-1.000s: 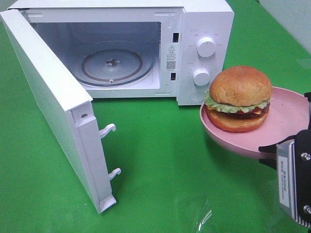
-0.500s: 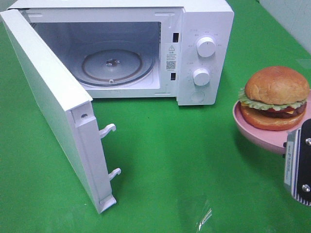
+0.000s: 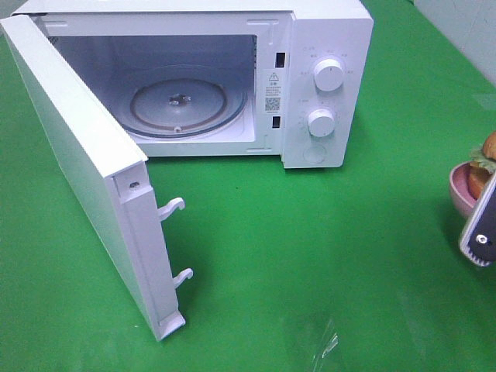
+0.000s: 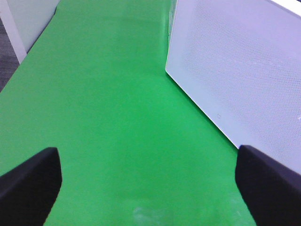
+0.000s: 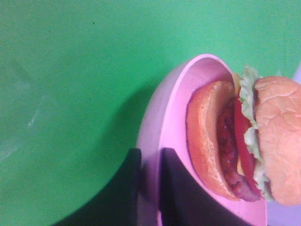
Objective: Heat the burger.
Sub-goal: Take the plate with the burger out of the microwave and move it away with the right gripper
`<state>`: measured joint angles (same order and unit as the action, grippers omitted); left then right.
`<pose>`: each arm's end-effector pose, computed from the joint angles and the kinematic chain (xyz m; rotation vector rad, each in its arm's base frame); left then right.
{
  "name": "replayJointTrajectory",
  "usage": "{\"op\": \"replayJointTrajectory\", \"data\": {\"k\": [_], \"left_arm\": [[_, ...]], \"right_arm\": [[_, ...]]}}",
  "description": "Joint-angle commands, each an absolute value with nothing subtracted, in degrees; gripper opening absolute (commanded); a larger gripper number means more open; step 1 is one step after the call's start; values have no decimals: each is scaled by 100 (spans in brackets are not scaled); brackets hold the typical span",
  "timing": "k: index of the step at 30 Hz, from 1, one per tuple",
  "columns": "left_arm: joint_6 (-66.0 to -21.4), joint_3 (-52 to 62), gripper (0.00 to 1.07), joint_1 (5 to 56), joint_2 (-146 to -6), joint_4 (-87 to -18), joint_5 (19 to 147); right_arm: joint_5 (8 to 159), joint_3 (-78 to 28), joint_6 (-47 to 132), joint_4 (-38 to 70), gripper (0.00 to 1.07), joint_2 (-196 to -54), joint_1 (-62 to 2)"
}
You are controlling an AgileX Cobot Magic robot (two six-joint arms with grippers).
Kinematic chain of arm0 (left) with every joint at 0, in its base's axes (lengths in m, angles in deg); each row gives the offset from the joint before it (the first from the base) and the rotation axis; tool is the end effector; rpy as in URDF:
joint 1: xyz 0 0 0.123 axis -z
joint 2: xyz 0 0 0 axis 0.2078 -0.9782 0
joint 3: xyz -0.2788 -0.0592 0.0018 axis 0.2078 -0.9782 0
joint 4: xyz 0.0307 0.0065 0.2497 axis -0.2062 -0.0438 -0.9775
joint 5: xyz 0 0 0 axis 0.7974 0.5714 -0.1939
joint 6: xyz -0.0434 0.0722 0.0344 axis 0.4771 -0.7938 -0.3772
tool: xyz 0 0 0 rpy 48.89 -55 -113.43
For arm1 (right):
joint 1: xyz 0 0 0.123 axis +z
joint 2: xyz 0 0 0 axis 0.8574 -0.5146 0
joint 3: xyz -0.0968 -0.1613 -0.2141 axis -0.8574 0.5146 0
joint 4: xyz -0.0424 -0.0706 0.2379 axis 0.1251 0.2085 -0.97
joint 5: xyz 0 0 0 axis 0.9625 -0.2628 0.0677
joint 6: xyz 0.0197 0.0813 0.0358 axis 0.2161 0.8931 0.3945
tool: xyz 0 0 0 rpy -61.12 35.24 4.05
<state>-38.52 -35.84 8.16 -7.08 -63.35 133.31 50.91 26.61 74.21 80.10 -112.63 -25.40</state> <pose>-0.0077 -0.0054 0.2813 -0.0884 2.0243 -0.0457 0.1438 0.0474 0.1909 -1.1388 2.0929 -0.5485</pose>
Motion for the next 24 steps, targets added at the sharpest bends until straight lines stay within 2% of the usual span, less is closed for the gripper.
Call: {"op": "replayJointTrajectory", "data": {"k": [1, 5, 16, 24], "left_arm": [[-3864, -3578, 92, 810, -680, -6324, 13354], [-3864, -3578, 92, 810, -680, -6324, 13354], [-3864, -3578, 92, 810, -680, -6324, 13354], [-3864, -3578, 92, 810, -680, -6324, 13354]], "right_arm": [[4942, 2598, 8000, 8744, 0, -11418, -2568], [4369, 2541, 9495, 9362, 0, -11927, -2568], [3779, 2197, 11025, 9471, 0, -13016, -2568], [3728, 1745, 12572, 9632, 0, -14494, -2568]]}}
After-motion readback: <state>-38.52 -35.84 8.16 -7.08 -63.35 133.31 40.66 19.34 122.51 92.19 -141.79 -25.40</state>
